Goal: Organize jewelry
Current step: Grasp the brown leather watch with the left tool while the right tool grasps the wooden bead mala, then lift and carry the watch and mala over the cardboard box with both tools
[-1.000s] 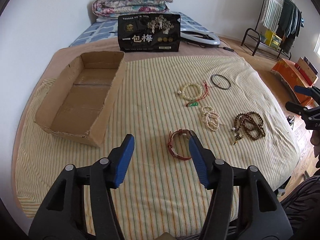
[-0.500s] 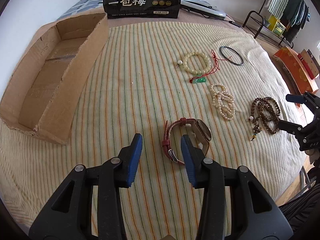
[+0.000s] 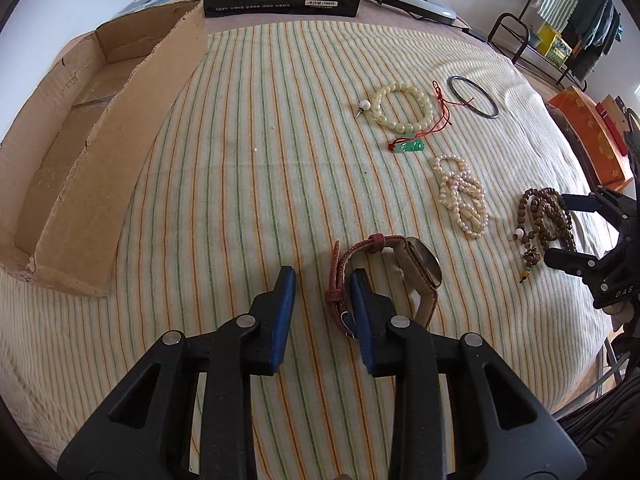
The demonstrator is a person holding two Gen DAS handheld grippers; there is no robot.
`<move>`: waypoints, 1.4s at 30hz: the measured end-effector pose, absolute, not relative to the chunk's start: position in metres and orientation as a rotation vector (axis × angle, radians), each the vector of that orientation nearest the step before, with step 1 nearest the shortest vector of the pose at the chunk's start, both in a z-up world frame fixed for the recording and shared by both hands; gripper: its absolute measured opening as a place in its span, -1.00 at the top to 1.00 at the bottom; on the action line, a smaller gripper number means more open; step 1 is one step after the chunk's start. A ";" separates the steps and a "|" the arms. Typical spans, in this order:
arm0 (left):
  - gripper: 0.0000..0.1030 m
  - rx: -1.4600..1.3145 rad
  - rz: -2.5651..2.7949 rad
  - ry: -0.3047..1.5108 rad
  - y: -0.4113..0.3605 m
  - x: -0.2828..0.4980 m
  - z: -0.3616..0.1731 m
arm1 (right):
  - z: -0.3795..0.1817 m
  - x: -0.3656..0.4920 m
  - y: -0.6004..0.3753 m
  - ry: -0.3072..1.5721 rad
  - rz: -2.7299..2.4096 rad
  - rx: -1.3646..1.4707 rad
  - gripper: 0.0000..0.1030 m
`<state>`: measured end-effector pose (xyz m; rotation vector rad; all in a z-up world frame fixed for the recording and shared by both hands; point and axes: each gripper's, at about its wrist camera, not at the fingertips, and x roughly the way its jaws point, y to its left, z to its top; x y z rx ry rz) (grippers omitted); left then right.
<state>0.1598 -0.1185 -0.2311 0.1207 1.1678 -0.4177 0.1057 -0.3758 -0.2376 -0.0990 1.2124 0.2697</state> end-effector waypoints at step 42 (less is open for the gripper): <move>0.83 0.028 -0.413 1.010 -0.074 0.128 -0.162 | -0.128 0.074 -0.368 0.960 0.146 -0.040 0.93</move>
